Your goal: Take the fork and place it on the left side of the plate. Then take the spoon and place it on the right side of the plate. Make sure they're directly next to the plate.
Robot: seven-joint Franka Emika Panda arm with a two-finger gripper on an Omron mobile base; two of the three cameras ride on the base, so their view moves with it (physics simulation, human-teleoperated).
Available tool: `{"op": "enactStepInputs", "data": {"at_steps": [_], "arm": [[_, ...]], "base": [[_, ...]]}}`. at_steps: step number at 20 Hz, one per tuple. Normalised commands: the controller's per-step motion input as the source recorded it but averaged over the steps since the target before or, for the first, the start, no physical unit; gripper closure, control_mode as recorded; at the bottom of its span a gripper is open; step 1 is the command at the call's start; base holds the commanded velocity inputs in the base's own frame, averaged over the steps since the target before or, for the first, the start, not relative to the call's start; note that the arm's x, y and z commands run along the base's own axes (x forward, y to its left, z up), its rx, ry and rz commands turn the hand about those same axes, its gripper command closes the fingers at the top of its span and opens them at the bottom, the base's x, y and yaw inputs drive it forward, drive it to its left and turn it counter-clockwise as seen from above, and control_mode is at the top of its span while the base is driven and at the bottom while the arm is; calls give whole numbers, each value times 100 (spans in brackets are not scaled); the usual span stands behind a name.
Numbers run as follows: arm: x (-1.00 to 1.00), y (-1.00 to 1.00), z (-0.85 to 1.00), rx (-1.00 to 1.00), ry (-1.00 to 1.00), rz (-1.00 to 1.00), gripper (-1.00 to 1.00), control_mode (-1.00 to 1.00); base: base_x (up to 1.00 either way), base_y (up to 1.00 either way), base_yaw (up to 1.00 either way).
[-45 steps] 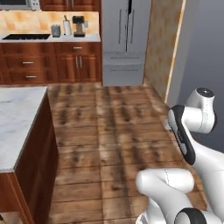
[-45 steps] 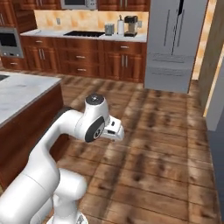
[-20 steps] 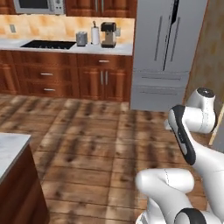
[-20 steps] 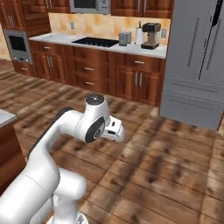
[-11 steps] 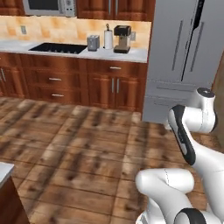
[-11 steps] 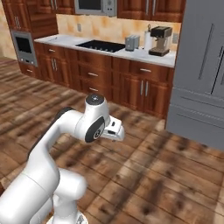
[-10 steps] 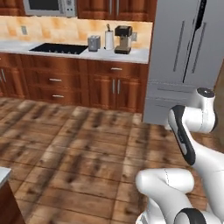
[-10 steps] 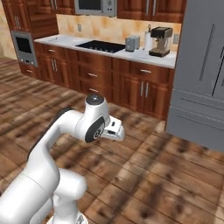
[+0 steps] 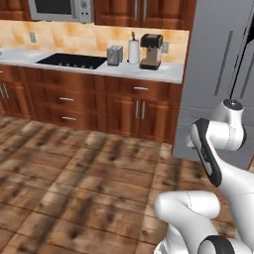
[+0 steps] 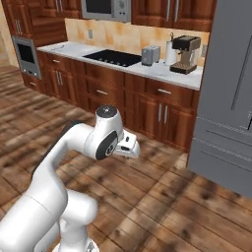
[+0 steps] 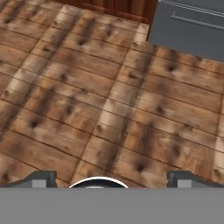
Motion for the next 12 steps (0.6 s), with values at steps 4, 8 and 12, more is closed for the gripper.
{"op": "enactStepInputs", "data": {"at_steps": [4,8,12], "arm": [[0,0,0,0,0,0,-100,100],[0,0,0,0,0,0,-100,100],[0,0,0,0,0,0,-100,100]], "base": [[100,3,7],[100,21,0],[100,50,-2]]}}
